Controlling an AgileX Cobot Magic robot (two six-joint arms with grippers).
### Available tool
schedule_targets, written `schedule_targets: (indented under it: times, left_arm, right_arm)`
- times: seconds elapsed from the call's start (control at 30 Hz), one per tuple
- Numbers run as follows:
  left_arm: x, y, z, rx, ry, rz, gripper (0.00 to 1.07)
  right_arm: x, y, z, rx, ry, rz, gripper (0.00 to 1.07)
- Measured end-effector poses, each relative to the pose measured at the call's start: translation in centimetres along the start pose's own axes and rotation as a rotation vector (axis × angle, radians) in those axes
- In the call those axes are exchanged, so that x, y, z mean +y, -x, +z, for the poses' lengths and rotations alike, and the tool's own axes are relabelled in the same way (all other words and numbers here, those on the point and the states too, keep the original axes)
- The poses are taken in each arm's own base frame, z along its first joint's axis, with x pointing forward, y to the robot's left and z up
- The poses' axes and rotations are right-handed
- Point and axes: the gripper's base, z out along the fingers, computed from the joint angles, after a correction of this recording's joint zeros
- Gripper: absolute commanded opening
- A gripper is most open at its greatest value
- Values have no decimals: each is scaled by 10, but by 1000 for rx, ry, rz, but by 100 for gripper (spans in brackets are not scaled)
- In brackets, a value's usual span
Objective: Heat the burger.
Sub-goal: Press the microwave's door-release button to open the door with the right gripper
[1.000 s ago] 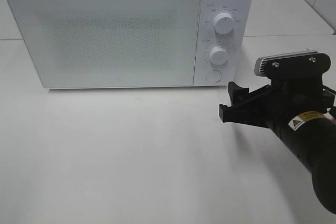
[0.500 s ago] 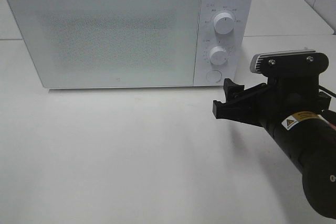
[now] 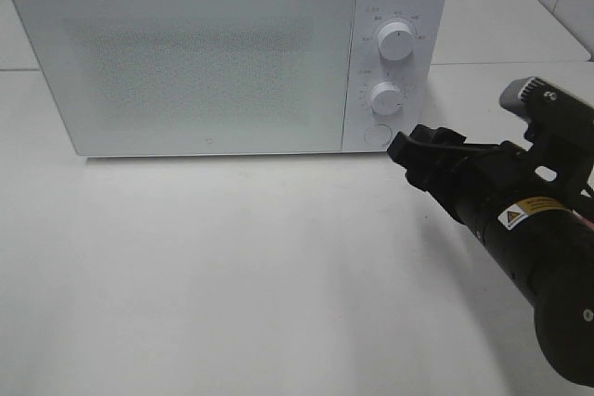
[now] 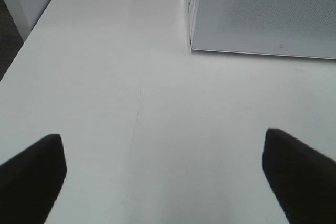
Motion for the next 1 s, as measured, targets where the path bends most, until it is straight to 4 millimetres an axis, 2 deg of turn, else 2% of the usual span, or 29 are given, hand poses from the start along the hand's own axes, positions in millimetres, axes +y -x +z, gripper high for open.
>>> schedule_targets:
  times: [0.07, 0.1, 0.13, 0.17, 0.23, 0.27, 0.3, 0.33, 0.4, 0.47, 0.57, 0.63, 0.73, 0.8, 1.0]
  left_arm:
    - [0, 0, 0, 0, 0, 0, 93]
    - [0, 0, 0, 0, 0, 0, 93]
    - [0, 0, 0, 0, 0, 0, 93]
    - [0, 0, 0, 0, 0, 0, 93]
    - [0, 0, 0, 0, 0, 0, 93]
    - [0, 0, 0, 0, 0, 0, 93]
    - [0, 0, 0, 0, 0, 0, 93]
    - [0, 0, 0, 0, 0, 0, 93]
    - [0, 0, 0, 0, 0, 0, 93]
    - [0, 0, 0, 0, 0, 0, 93]
    - [0, 0, 0, 0, 0, 0, 93]
    - [0, 0, 0, 0, 0, 0, 93]
    - [0, 0, 0, 0, 0, 0, 93]
    - [0, 0, 0, 0, 0, 0, 93]
    - [0, 0, 0, 0, 0, 0, 93]
  right_arm:
    - [0, 0, 0, 0, 0, 57, 49]
    - [0, 0, 0, 0, 0, 182, 44]
    - [0, 0, 0, 0, 0, 182, 44]
    - [0, 0, 0, 2, -1, 303, 39]
    - [0, 0, 0, 4, -3, 355, 37]
    - [-1, -1, 0, 13, -9, 467, 32]
    - [-1, -1, 0, 13, -9, 467, 32]
    - [-1, -3, 0, 24, -18, 575, 28]
    - [-1, -3, 0, 27, -21, 623, 27]
    - [-2, -5, 0, 41, -37, 768, 25]
    - [-2, -5, 0, 43, -40, 792, 23]
    - [-3, -7, 0, 58, -60, 890, 15]
    - [-3, -7, 0, 61, -64, 901, 12]
    - [-4, -11, -1, 92, -98, 919, 0]
    - [-5, -12, -1, 104, -112, 927, 0]
